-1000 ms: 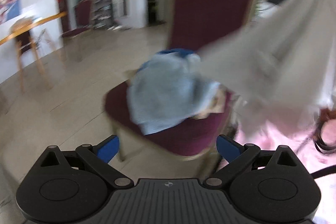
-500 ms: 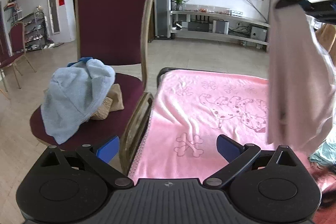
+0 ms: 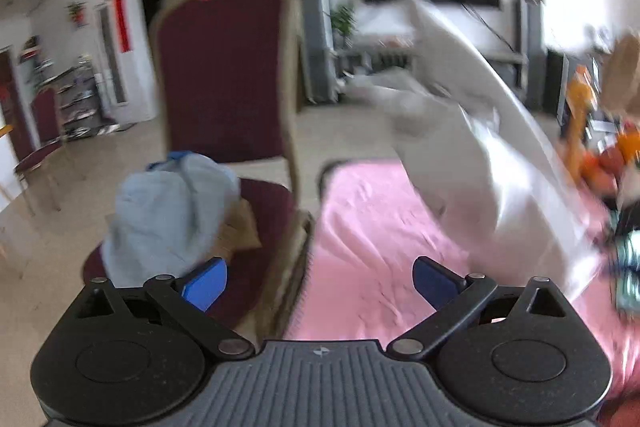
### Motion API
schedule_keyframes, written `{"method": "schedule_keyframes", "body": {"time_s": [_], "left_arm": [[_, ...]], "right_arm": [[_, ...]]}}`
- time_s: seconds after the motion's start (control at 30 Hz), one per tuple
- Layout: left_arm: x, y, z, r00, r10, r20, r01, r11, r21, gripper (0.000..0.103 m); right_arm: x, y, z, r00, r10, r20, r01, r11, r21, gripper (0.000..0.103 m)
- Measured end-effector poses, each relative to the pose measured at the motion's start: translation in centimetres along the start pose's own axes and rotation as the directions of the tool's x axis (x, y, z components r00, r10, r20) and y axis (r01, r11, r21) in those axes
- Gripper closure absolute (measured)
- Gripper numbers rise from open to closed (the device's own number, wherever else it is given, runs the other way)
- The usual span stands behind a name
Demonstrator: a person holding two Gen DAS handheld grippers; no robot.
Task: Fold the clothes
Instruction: 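Lift the white shirt with the right gripper and drop it onto the pink bed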
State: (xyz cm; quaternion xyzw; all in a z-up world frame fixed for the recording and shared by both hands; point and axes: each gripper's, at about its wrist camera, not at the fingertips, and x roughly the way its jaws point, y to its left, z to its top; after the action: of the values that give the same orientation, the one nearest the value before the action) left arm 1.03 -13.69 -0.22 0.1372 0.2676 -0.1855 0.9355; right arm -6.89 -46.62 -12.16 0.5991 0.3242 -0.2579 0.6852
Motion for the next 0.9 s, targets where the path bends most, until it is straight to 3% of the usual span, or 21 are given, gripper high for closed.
{"method": "schedule_keyframes", "body": {"time_s": [0.07,0.2,0.4,0.57,0.67,0.77,0.9], "left_arm": [[1.0,-1.6,-0.4,0.999,-0.028,-0.031,0.029,0.999,0.032,0.003],[3.0,-3.3,-0.7,0.993,-0.066,-0.097,0.071,0.997,0.039,0.003],[7.4,-3.6,-0.9,0.973,-0.088,-0.215,0.077,0.995,-0.058,0.004],[10.1,-2.5,-1.5,0.966,-0.087,-0.242,0.061,0.992,-0.113,0.004],[11.5,-1.7,-1.6,0.972,-0.072,-0.222,0.044,0.991,-0.127,0.004],[13.4,-0.8,-2.0,0.974,-0.083,-0.210,0.046,0.984,-0.174,0.004],[15.4,0.3,-3.6,0.958,-0.167,-0.234,0.102,0.958,-0.267,0.004]], "right_arm": [[1.2,-1.5,-1.8,0.997,-0.028,-0.070,0.026,0.999,-0.042,0.070],[0.5,0.0,-3.2,0.998,0.009,-0.054,-0.020,0.979,-0.203,0.065],[1.1,4.6,-2.2,0.995,0.093,-0.032,-0.098,0.905,-0.414,0.063],[1.3,8.0,-3.7,0.992,0.101,-0.077,-0.127,0.823,-0.554,0.064],[3.5,10.5,-4.2,0.993,0.085,-0.081,-0.116,0.799,-0.590,0.074],[6.1,12.5,-4.1,0.997,0.047,-0.066,-0.077,0.798,-0.598,0.074],[9.8,14.7,-3.9,0.999,-0.046,-0.024,0.022,0.786,-0.618,0.070]]}}
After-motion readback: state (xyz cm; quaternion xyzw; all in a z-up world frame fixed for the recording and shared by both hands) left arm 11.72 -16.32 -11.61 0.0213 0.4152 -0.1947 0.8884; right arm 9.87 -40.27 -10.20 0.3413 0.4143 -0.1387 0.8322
